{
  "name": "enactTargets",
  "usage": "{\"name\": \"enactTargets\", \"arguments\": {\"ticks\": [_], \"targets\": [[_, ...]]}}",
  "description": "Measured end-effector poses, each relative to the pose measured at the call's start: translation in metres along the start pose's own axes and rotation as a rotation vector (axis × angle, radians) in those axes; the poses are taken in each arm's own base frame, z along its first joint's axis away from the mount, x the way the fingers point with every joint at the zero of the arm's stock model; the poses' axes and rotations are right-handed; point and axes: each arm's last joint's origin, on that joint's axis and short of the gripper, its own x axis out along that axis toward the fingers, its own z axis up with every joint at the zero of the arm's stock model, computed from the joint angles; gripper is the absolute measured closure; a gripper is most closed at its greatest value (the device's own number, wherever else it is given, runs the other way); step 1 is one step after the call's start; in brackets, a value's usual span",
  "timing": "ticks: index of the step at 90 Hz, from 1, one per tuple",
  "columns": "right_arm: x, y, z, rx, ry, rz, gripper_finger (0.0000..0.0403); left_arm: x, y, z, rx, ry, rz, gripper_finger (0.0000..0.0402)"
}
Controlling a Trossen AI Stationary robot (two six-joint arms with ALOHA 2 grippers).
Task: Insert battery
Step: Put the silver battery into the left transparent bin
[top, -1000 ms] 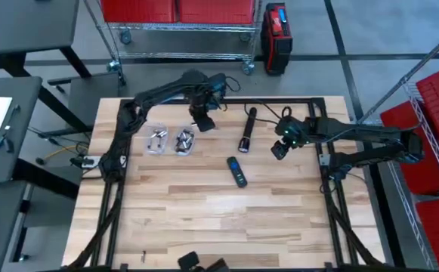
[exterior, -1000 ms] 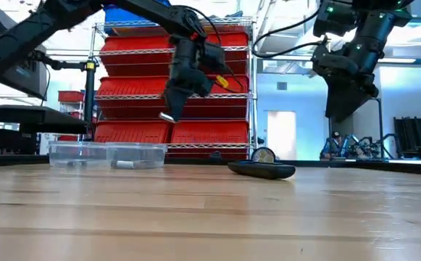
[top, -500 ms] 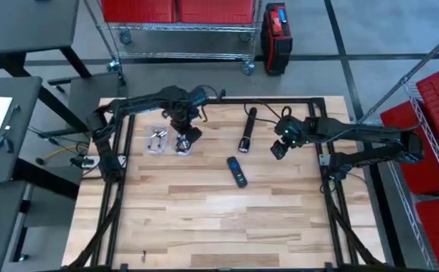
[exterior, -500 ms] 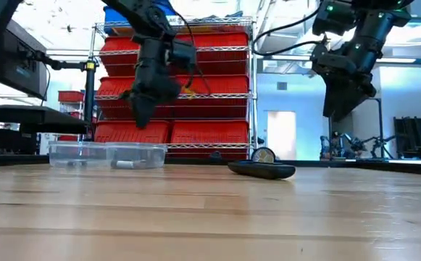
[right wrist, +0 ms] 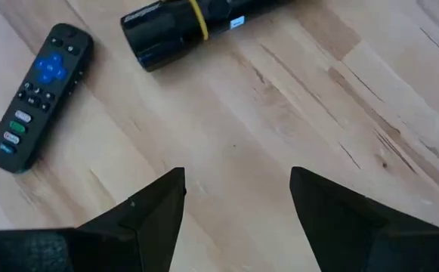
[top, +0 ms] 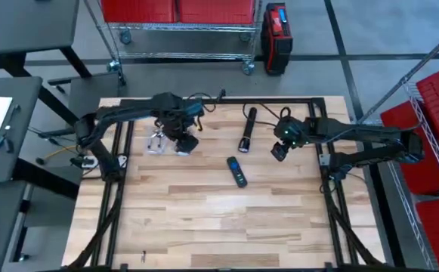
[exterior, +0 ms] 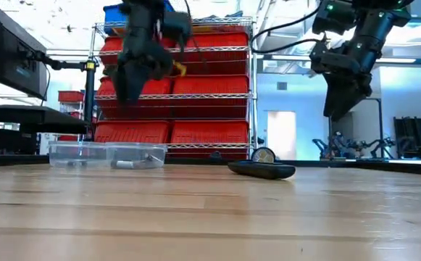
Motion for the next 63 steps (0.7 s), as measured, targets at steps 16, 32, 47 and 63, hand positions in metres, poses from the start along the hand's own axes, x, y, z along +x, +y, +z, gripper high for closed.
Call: {"name": "enactTargets", "arguments": {"ticks": [16,32,47,63], "targets": [[0.0,0.002,0.003,-0.014,-0.029,0.015,0.0171,-0.022,-0.048,-0.057,0.012,0.016,-0.036,0.022],[-0.001,0.008,0.005,-0.067,-0.07,0.048,0.0171,-0.029,-0.09,-0.117,-0.065,0.06,-0.059,0.0219],[-0.002,0.013,0.003,-0.095,-0.066,0.061,0.0171,-0.032,-0.12,-0.178,-0.199,0.108,-0.079,0.0219],[-0.003,0.018,0.001,-0.121,-0.069,0.076,0.0171,-0.034,-0.137,-0.233,-0.37,0.132,-0.117,0.0219]]}}
